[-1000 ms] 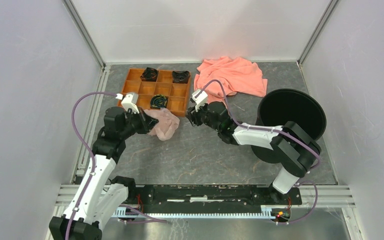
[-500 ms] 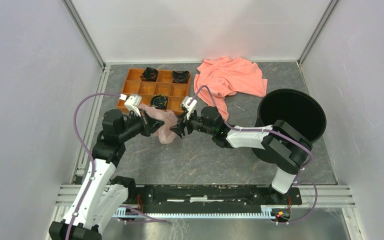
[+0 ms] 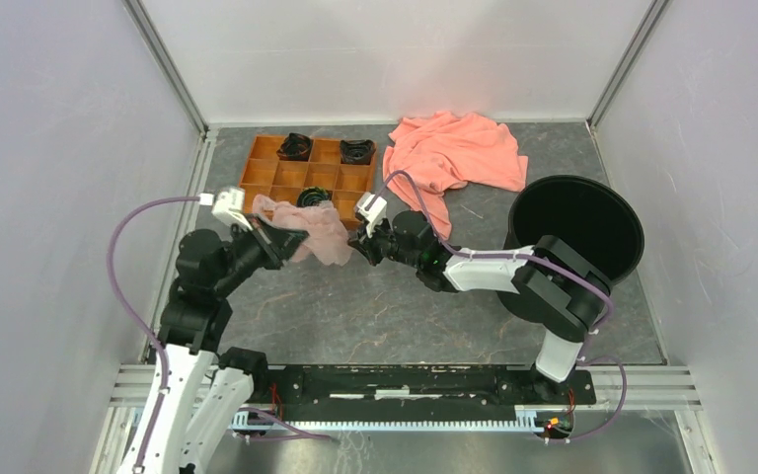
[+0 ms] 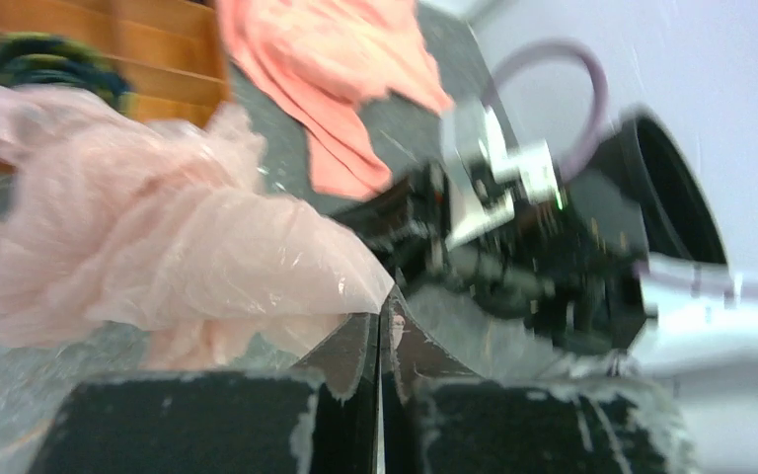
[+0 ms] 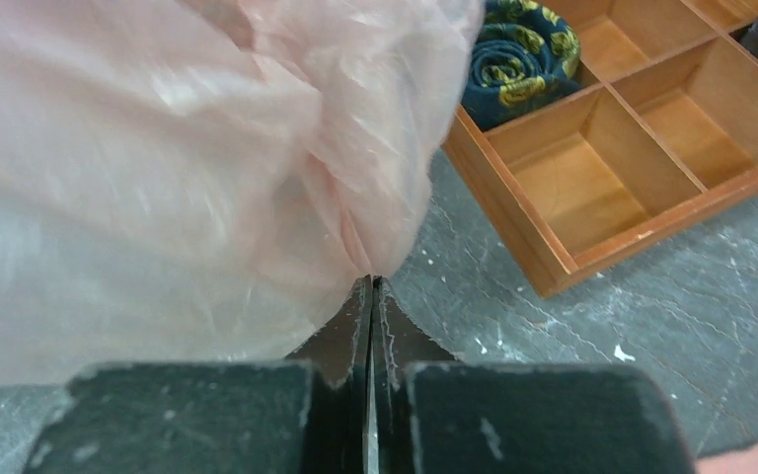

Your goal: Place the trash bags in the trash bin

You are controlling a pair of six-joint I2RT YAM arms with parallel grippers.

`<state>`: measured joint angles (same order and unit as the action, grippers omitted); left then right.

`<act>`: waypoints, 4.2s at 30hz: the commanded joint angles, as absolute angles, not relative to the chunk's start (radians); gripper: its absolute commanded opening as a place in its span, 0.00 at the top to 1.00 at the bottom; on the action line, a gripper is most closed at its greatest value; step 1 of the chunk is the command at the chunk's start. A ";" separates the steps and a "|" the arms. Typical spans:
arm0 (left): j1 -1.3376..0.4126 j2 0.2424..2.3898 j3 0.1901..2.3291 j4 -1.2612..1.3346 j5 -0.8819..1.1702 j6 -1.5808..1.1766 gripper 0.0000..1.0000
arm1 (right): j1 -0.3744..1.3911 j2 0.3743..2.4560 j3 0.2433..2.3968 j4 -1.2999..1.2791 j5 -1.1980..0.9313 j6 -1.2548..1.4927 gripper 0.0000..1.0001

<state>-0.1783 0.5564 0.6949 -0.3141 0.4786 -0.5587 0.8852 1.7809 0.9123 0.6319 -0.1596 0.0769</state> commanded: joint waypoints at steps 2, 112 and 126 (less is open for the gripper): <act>-0.178 0.592 0.934 -0.672 0.058 -0.889 0.98 | 0.886 1.676 0.932 0.513 -0.088 0.008 1.00; -0.170 0.923 1.055 -0.717 0.358 -0.683 0.00 | 1.099 1.528 0.865 0.290 0.019 0.490 1.00; -0.170 0.713 0.888 -0.723 0.295 -0.479 0.00 | 0.873 1.548 0.815 0.366 -0.400 0.593 1.00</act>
<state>-0.1741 0.6350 0.9798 -0.7235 0.1955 -0.5312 0.8951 1.4864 0.7712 0.3355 -0.3115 0.5732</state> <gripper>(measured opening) 0.996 0.006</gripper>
